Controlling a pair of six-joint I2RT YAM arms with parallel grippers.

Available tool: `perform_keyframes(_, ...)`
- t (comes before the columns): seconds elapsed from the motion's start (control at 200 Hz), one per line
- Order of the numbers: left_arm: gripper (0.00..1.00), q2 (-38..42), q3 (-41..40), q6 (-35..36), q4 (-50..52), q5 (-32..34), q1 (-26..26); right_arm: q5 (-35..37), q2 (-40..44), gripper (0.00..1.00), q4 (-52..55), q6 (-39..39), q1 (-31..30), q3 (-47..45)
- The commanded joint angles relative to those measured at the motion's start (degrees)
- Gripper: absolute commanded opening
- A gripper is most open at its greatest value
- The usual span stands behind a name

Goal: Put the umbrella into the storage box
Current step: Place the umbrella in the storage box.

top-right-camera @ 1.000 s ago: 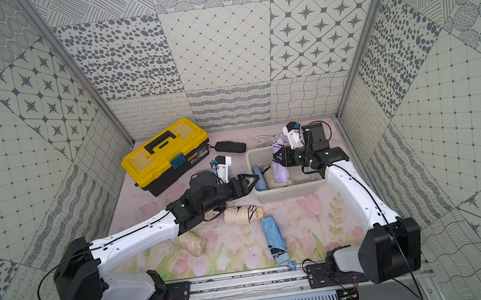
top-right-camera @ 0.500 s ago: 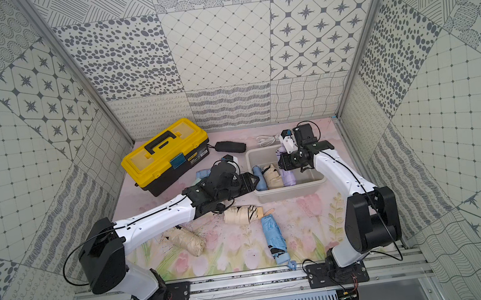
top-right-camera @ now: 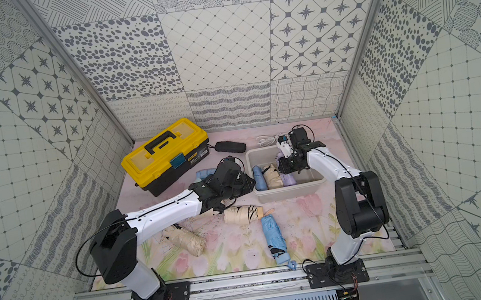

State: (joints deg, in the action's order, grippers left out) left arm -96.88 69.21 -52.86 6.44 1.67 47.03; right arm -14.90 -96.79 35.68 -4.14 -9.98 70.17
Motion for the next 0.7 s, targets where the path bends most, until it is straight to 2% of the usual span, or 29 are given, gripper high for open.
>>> perform_keyframes(0.0, 0.25, -0.76, 0.97, 0.22, 0.84, -0.42, -0.40, 0.29, -1.22, 0.20, -4.67, -1.18, 0.09, -0.94)
perform_keyframes(0.26, 0.18, -1.05, 1.98, 0.56, 2.78, -0.18, -0.36, 0.56, -4.39, 0.19, -7.71, 0.86, -0.39, -3.28)
perform_keyframes(0.44, 0.17, 0.14, 2.07, 0.55, 4.41, 0.82, -0.36, -4.74, -6.08, 0.19, -10.34, 5.19, -1.86, -4.47)
perform_keyframes(0.57, 0.17, 1.23, 1.78, 1.07, 5.78, 1.27, -0.36, -11.66, -6.46, 0.20, -15.25, 11.07, -2.33, -6.55)
perform_keyframes(0.695, 0.17, 2.21, 1.08, 1.16, 6.28, 1.88, -0.35, -12.89, -6.98, 0.28, -17.93, 14.17, -2.35, -7.48)
